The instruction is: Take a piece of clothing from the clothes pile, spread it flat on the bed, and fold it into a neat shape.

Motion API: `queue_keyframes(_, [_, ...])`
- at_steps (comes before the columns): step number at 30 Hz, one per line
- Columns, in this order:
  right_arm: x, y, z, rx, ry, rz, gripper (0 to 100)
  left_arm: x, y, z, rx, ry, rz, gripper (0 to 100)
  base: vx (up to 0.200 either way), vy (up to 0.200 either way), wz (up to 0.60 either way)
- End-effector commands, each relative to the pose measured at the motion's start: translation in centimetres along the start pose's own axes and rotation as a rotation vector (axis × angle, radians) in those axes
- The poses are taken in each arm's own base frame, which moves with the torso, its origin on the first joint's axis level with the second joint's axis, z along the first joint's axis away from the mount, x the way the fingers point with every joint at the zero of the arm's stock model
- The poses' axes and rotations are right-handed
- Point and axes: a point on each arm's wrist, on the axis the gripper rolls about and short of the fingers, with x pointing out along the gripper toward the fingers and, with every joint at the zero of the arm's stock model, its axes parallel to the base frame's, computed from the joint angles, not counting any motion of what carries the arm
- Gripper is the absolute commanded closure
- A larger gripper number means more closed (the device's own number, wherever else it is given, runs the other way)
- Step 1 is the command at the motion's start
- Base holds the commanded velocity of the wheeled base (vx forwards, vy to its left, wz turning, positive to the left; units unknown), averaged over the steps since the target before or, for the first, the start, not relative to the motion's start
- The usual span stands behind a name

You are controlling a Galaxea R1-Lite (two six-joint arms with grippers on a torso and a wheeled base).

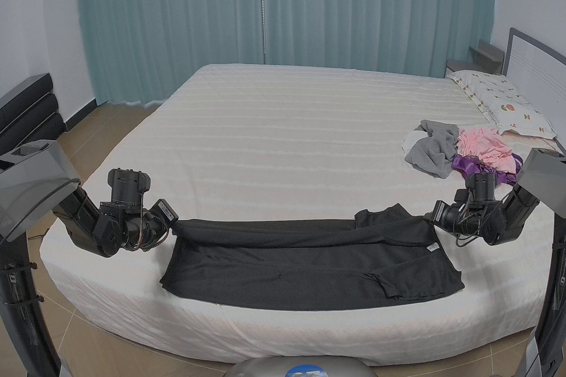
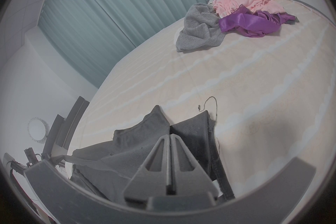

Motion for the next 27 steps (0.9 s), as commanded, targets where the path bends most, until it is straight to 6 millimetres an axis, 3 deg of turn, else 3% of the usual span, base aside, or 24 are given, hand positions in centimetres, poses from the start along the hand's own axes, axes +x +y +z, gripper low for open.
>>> queue_keyframes(1, [0.6, -0.1, -0.5, 0.002, 0.014, -0.005, 100, -0.2, 0.0, 0.1, -0.001, -0.004, -0.003, 100, 0.0, 0.0, 0.0])
queue_keyframes(5, [1.0, -0.2, -0.6, 0.002, 0.018, -0.004, 100, -0.4, -0.1, 0.2, -0.002, -0.008, -0.005, 100, 0.0, 0.0, 0.0])
queue_keyframes(6, [1.0, -0.2, -0.7, 0.004, 0.018, -0.004, 0, -0.4, -0.1, 0.2, -0.002, -0.008, -0.005, 100, 0.0, 0.0, 0.0])
queue_keyframes(11, [-0.1, 0.6, -0.1, 0.046, -0.005, 0.01, 0, -0.5, 0.0, 0.3, -0.004, -0.01, -0.005, 100, 0.0, 0.0, 0.0])
queue_keyframes(14, [-2.3, 1.7, 0.4, 0.128, -0.03, 0.008, 0, -0.4, 0.0, 0.4, -0.006, -0.013, -0.005, 100, 0.0, 0.0, 0.0])
queue_keyframes(16, [-2.7, 2.0, 0.4, 0.14, -0.036, 0.006, 0, -0.5, 0.0, 0.4, -0.006, -0.013, -0.005, 100, 0.0, 0.0, 0.0])
queue_keyframes(21, [-4.8, 2.8, -1.3, 0.238, -0.047, -0.084, 0, -0.7, -0.1, 0.5, -0.006, -0.016, -0.01, 100, 0.0, 0.0, 0.0])
queue_keyframes(25, [-5.1, 3.1, -2.6, 0.27, -0.023, -0.114, 0, -0.7, -0.1, 0.5, -0.006, -0.015, -0.009, 100, 0.0, 0.0, 0.0])
queue_keyframes(27, [-4.7, 3.5, -4.4, 0.319, -0.007, -0.171, 0, -0.7, 0.0, 0.4, -0.005, -0.011, -0.006, 100, 0.0, 0.0, 0.0])
